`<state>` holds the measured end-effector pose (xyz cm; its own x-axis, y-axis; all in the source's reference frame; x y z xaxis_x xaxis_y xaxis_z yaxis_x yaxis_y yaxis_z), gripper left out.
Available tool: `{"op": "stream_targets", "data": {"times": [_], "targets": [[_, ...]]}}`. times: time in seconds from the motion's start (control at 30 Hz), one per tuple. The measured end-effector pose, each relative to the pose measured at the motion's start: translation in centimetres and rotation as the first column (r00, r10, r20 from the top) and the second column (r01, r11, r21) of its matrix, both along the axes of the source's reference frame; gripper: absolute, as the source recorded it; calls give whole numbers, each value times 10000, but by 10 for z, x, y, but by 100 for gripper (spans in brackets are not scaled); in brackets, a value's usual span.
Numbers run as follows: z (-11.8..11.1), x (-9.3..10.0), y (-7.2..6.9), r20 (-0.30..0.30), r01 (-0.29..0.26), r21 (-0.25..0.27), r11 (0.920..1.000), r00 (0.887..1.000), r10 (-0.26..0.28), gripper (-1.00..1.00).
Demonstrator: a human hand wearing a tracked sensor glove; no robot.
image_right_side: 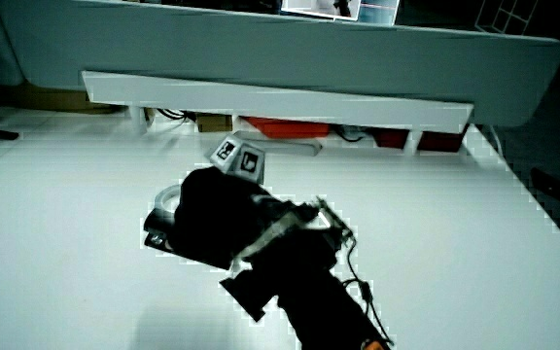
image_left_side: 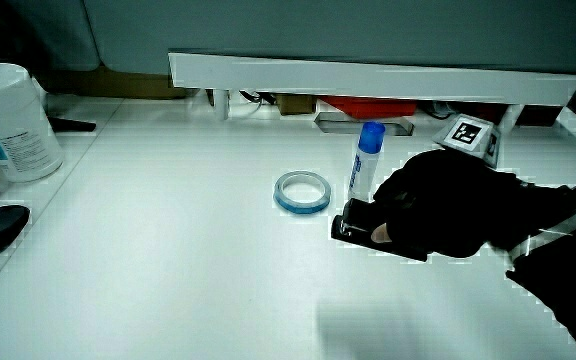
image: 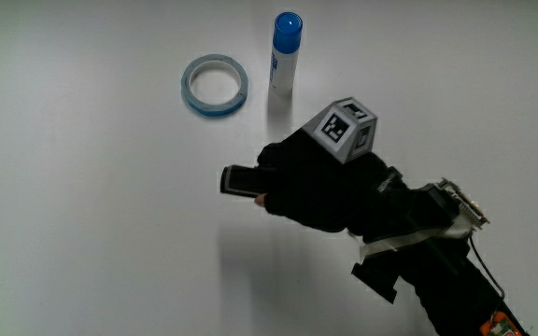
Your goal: Place stapper
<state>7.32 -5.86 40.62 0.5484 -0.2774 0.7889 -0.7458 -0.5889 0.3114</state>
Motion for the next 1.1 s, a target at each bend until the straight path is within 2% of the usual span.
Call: {"op": "stream_targets", "data": {"times": [0.03, 0.07, 0.13, 0.2, 0.23, 0.27, 0.33, 0.37, 0.4, 0.53, 0.6, 0.67, 0.77, 0.87, 0.93, 0.97, 1.0, 1.07, 1.1], "targets": [[0, -4, 2, -151, 124, 283, 9995, 9998, -120, 0], [-2, -7, 5, -400, 89, -116, 9999, 9992, -94, 0], [11, -14, 9, 67, 519, 93, 9986, 9986, -519, 0], [17, -21, 14, -69, 597, -422, 9973, 9982, -600, 0], [25, -24, 17, 128, 730, -585, 9956, 9973, -724, 0], [12, -29, 21, -984, 468, -269, 9985, 9939, -492, 0], [22, -34, 25, -1206, 472, -273, 9985, 9914, -502, 0], [25, -38, 26, -1060, 663, -560, 9962, 9918, -720, 0], [31, -40, 28, -1299, 654, -519, 9965, 9889, -717, 0], [48, -48, 33, -1369, 885, -1033, 9907, 9853, -1023, 0], [58, -51, 35, -1726, 914, -991, 9909, 9791, -1076, 0], [63, -52, 36, -1672, 951, -1119, 9892, 9794, -1131, 0], [73, -53, 39, -1882, 1004, -1318, 9862, 9742, -1243, 0], [76, -51, 39, -1666, 895, -1494, 9847, 9794, -1143, 0], [81, -51, 39, -1842, 951, -1365, 9861, 9756, -1196, 0], [78, -51, 39, -1739, 859, -1384, 9867, 9786, -1096, 0], [84, -49, 39, -1802, 823, -1533, 9848, 9775, -1097, 0], [87, -46, 39, -1849, 781, -1519, 9853, 9770, -1059, 0], [82, -45, 39, -1724, 794, -1566, 9845, 9793, -1064, 0]]}}
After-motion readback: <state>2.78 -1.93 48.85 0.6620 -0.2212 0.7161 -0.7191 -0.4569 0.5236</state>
